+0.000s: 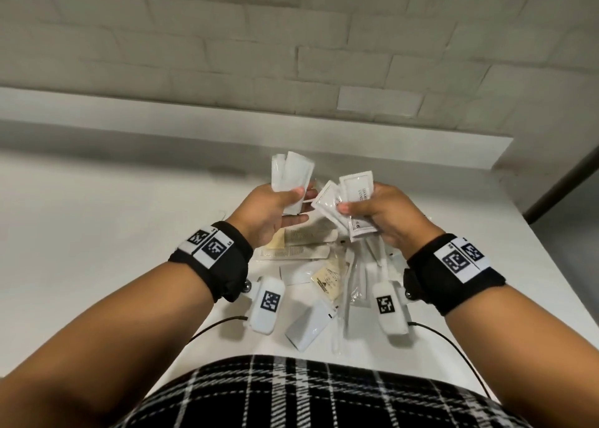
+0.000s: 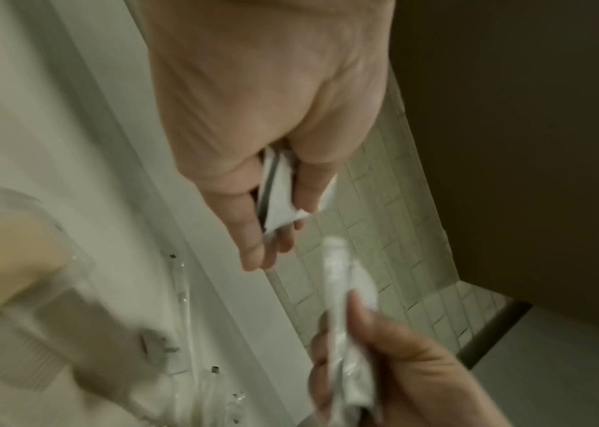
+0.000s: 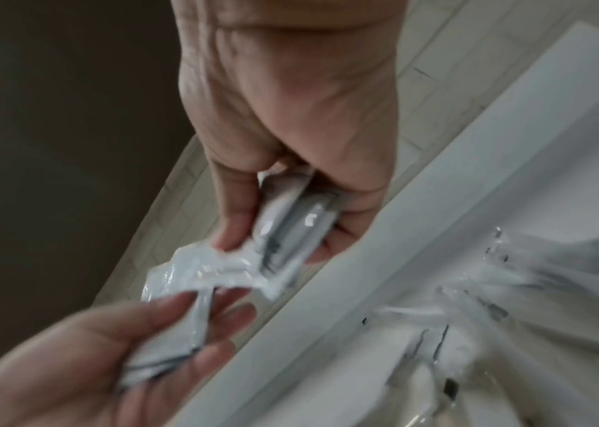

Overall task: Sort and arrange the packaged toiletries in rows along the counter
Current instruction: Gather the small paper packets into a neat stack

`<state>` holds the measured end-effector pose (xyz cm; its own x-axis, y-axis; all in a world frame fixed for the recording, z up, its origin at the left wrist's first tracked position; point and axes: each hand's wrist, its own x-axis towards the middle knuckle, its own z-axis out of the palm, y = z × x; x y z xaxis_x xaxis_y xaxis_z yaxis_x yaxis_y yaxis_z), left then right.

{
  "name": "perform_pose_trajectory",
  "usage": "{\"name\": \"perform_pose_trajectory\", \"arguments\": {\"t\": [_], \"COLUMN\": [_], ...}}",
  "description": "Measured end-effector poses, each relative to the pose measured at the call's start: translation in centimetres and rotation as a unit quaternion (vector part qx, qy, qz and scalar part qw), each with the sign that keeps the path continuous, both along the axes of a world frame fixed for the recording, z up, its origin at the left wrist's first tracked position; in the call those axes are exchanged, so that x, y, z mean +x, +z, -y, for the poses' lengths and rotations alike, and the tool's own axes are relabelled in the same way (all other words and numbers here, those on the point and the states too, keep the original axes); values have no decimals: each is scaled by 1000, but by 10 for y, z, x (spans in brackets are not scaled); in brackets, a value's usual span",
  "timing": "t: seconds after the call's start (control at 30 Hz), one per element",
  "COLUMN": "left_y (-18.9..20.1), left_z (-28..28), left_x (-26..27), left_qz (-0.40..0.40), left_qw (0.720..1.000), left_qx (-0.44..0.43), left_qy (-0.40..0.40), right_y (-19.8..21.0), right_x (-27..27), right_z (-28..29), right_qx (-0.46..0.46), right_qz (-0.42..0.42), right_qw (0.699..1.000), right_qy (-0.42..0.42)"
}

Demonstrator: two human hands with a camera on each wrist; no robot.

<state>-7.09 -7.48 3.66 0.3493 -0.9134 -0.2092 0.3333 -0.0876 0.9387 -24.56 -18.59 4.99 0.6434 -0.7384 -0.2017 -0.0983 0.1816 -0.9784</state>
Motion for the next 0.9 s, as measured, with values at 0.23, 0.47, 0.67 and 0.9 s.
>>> {"name": "perform_pose_trajectory", "arguments": {"t": [0.23,0.47,0.67,0.9], "left_y": [1,4,5,-1], "left_z": [-1,0,5,2], "left_x": [-16,0,1,9], "left_qz": [72,-57,-32,-7], "left_qw": [990,996,995,989], "left_qx": [40,66,-8,-20], "left_qy": [-117,-18,91,149], "right_y": [13,22,-3,-3], "right_x": [10,-4,-12,-27], "right_z": [-16,-3,-11,-1], "right_qx": [21,-615,-635,-319], "right_qz": [73,-48,-135,-136], "right_qw": [997,785,755,938], "right_qy": [27,57,91,-13]}}
